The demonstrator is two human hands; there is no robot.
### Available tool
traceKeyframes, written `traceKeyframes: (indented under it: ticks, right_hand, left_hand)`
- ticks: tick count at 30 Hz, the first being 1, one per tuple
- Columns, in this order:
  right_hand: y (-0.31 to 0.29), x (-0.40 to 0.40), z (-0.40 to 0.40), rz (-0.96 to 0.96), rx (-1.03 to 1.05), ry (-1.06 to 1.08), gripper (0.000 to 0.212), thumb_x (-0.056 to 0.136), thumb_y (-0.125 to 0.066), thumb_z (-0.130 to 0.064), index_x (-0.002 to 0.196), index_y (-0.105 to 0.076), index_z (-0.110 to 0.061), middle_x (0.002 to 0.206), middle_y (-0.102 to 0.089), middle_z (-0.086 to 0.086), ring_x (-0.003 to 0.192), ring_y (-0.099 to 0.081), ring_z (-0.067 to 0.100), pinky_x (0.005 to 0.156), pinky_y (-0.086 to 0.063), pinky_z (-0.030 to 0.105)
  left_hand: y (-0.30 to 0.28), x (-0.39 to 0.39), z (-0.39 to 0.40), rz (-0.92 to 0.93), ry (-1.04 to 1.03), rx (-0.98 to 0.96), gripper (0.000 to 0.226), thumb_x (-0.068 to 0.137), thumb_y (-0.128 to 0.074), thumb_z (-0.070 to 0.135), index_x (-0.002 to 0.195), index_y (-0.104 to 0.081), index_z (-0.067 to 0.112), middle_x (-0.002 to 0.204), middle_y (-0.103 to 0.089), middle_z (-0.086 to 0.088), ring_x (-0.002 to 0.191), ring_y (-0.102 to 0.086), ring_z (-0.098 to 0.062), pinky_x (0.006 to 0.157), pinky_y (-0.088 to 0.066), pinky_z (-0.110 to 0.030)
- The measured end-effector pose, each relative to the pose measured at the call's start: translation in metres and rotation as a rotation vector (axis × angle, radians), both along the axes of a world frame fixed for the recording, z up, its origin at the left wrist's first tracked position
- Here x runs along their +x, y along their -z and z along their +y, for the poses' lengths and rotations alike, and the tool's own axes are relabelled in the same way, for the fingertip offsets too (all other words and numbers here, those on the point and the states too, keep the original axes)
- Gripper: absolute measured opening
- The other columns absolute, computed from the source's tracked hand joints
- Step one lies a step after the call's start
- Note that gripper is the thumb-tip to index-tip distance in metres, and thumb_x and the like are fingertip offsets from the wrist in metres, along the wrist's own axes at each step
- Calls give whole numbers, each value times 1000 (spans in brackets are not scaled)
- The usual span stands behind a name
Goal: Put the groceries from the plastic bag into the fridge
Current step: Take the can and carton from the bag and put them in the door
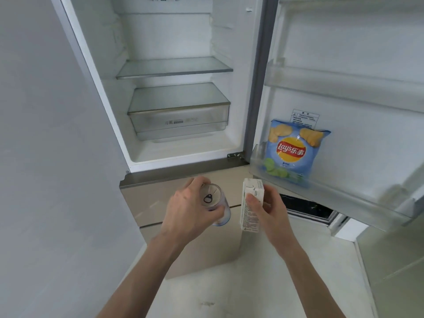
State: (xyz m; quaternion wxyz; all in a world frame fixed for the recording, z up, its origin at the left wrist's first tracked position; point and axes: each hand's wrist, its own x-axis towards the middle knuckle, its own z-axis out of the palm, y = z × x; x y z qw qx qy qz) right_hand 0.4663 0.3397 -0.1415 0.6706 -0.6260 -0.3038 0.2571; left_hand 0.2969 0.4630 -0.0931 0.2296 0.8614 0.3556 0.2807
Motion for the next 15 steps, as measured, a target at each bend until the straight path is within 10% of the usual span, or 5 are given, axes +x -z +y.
traceKeyframes:
  ticks: [15]
  right_hand:
    - [7,67,7,-12,44,412,40,80,-77,-33,114,-56,-28,103,-73,-12,93,-75,15,70,-62,28]
  left_hand:
    - [1,105,46,8,315,-14,48,62,-71,62,103,-57,39,96,-62,18,86,-61,-3,72,-55,-30]
